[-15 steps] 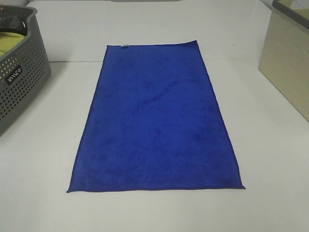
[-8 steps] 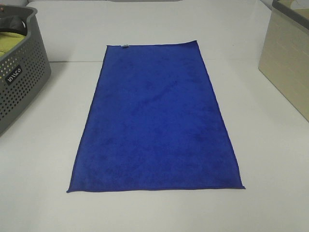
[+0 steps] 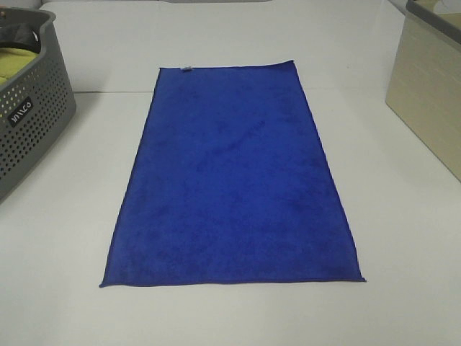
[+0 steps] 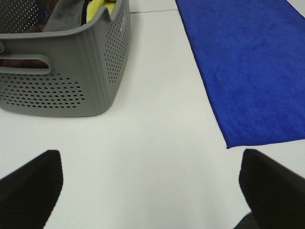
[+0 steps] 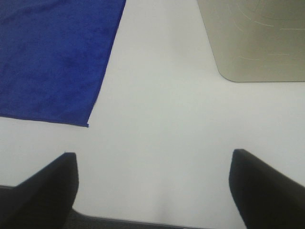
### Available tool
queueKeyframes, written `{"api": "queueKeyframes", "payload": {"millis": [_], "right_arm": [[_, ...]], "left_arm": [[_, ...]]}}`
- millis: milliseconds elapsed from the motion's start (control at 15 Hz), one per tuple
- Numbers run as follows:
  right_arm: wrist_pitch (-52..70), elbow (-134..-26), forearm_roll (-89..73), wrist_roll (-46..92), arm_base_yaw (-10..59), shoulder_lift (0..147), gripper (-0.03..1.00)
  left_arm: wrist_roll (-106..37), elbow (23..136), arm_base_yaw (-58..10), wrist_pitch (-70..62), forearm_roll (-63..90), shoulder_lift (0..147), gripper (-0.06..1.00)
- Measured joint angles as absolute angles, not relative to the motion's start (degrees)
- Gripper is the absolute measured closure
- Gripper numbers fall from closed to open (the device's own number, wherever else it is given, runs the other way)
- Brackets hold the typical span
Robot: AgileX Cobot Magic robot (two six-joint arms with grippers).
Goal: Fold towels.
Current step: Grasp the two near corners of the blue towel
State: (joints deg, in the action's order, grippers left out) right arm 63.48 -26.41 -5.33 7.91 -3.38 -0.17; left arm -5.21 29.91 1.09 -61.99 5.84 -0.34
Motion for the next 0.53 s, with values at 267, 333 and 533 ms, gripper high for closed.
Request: {"api": "queueKeyframes", "payload": {"millis": [267,333,533], "right_arm": [[58.84,-27.39,-5.33,5.16,-3.38,4.3,0.18],[55.63,-27.62,-5.33,5.04,-3.38,7.45,0.19],[50.36,-29.85,-5.39,5.04,-3.38,20.91,0.2]], "left_arm": [[-0.8,30.83,1.09,-50.31,8.77,4.3,0.01],[-0.52,30.65,1.09,-44.81,11.0,6.76,0.02],[1.15,28.65,1.09,-30.42,21.37,15.93,0.04]]}}
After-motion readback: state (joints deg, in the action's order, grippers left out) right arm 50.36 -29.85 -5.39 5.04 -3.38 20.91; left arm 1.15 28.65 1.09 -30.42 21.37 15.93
